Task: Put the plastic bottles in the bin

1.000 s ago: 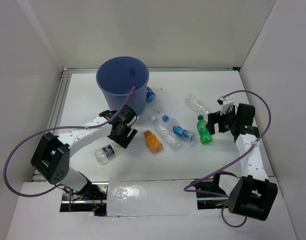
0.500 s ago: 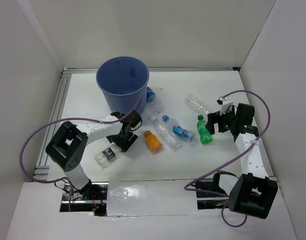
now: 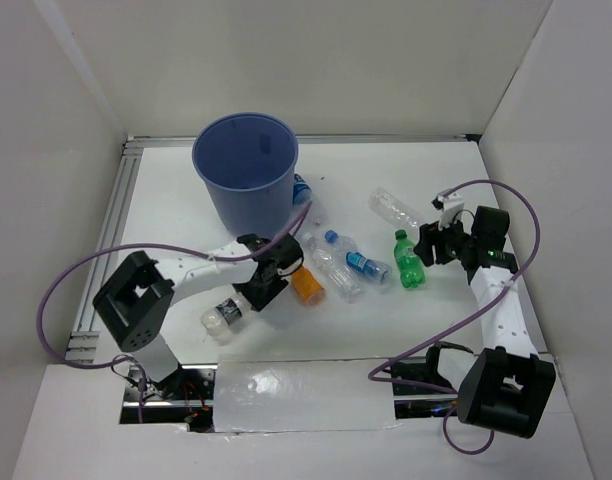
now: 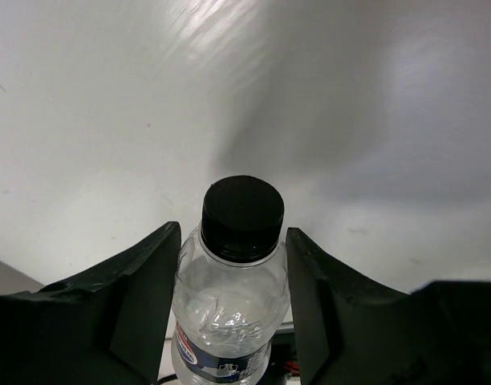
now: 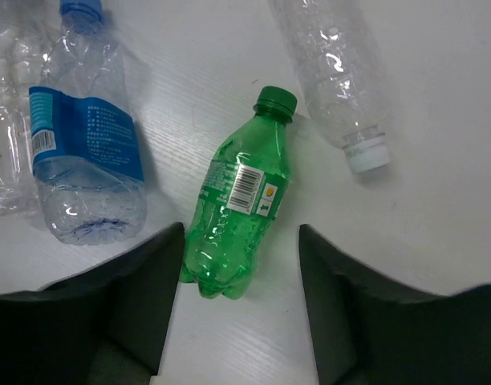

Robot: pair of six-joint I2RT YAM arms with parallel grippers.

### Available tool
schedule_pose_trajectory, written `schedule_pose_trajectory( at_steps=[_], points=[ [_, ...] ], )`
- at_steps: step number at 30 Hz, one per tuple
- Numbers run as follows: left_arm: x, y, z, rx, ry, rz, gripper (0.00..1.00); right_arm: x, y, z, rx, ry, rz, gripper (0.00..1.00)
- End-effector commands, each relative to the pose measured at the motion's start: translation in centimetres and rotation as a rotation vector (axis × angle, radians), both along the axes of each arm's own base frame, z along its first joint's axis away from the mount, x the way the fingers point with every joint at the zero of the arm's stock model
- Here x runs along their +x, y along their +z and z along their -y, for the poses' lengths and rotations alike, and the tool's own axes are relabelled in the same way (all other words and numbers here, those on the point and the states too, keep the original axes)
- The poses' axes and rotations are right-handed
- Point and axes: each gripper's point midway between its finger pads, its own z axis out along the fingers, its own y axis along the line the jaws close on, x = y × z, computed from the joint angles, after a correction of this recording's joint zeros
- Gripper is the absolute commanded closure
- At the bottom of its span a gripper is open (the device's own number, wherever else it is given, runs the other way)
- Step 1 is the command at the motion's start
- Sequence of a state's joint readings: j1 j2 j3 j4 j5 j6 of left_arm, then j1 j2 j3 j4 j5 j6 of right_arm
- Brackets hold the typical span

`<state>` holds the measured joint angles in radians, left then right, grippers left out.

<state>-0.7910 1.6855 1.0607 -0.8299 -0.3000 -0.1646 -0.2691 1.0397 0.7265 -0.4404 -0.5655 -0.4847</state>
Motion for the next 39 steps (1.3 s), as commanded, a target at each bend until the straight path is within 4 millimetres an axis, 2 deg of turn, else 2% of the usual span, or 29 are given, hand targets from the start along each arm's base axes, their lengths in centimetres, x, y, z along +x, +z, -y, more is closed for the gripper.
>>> schedule_pose_trajectory(
  at_steps=[1,4,5,6,8,9,10,11,12,14,15,16,19,21,22,24,26,27,29,31,32,33,35,36,37,39],
  points=[
    [-0.4,5.5,4.3,-0.165,-0.083,0.079,0.94,0.2,1.1,-0.6,-0.007,0.063,0.071,0.36],
    [0.1,11.5,7.8,-0.343,-0.14,0.197,0.99,0.2,1.3,-1.0,0.001,0.088,0.08,0.72],
    [1.1,15.1,9.1,-0.433,-0.144,0.275,1.0,0.0,0.9,-1.1,0.004,0.088,0.072,0.95],
    [1.4,16.9,9.9,-0.49,-0.151,0.304,1.0,0.0,0.9,-1.1,0.004,0.088,0.072,1.0],
    [2.0,21.1,12.2,-0.631,-0.186,0.371,1.0,0.0,0.9,-1.1,0.004,0.088,0.072,0.97],
    [2.5,25.8,14.2,-0.774,-0.233,0.447,1.0,0.0,0.9,-1.1,0.004,0.088,0.072,0.92],
    [2.5,27.5,14.2,-0.803,-0.245,0.48,1.0,0.0,0.9,-1.1,0.004,0.088,0.072,0.88],
    [3.1,31.0,15.8,-0.921,-0.273,0.555,1.0,0.0,1.0,-1.2,0.011,0.095,0.074,0.84],
    [3.3,34.4,16.7,-1.003,-0.306,0.624,1.0,0.0,1.0,-1.2,0.011,0.095,0.074,0.71],
    [4.4,39.2,16.8,-1.116,-0.323,0.748,1.0,-0.1,1.0,-1.4,0.019,0.104,0.076,0.67],
    [5.1,42.9,16.7,-1.203,-0.324,0.859,1.0,-0.1,1.0,-1.4,0.019,0.104,0.076,0.65],
    [6.4,44.5,16.0,-1.233,-0.291,0.92,1.0,-0.1,1.1,-1.6,0.025,0.111,0.078,0.59],
    [9.2,49.2,13.2,-1.333,-0.157,1.144,1.0,0.1,1.3,-1.6,0.031,0.104,0.084,0.47],
    [12.2,49.9,10.1,-1.314,-0.026,1.256,1.0,0.1,1.0,-1.6,0.034,0.104,0.076,0.38],
    [13.1,50.1,8.9,-1.322,0.035,1.289,1.0,0.5,1.2,-1.5,0.032,0.104,0.083,0.33],
    [15.3,50.7,5.4,-1.285,0.153,1.395,1.0,0.6,1.3,-1.3,0.03,0.088,0.084,0.28],
    [17.3,49.4,4.4,-1.269,0.217,1.391,1.0,0.9,1.4,-1.1,0.024,0.082,0.083,0.26],
    [18.4,49.4,2.9,-1.253,0.259,1.419,1.0,0.9,1.4,-1.1,0.024,0.082,0.083,0.26],
    [19.8,48.5,1.7,-1.217,0.315,1.432,1.0,1.2,1.7,-0.9,0.021,0.069,0.098,0.23],
    [22.0,46.4,0.4,-1.144,0.384,1.417,1.0,1.5,1.4,-0.5,0.027,0.038,0.085,0.23],
    [22.7,45.6,0.1,-1.115,0.403,1.406,0.95,1.9,2.0,-0.4,0.027,0.033,0.105,0.23],
    [23.3,45.1,-0.2,-1.095,0.413,1.395,0.92,2.0,1.6,-0.2,0.023,0.024,0.092,0.22],
    [24.7,42.6,-0.4,-1.04,0.431,1.344,0.82,2.9,1.7,0.3,0.023,-0.006,0.098,0.2],
    [24.7,42.6,-0.4,-1.04,0.431,1.344,0.63,3.3,2.1,0.4,0.02,-0.006,0.109,0.18],
    [25.3,41.2,-0.7,-1.012,0.443,1.322,0.53,3.4,1.7,0.4,0.023,-0.006,0.097,0.17],
    [25.5,40.5,-0.9,-1.003,0.445,1.311,0.32,4.7,2.2,1.0,0.003,-0.007,0.114,0.17]
  ],
)
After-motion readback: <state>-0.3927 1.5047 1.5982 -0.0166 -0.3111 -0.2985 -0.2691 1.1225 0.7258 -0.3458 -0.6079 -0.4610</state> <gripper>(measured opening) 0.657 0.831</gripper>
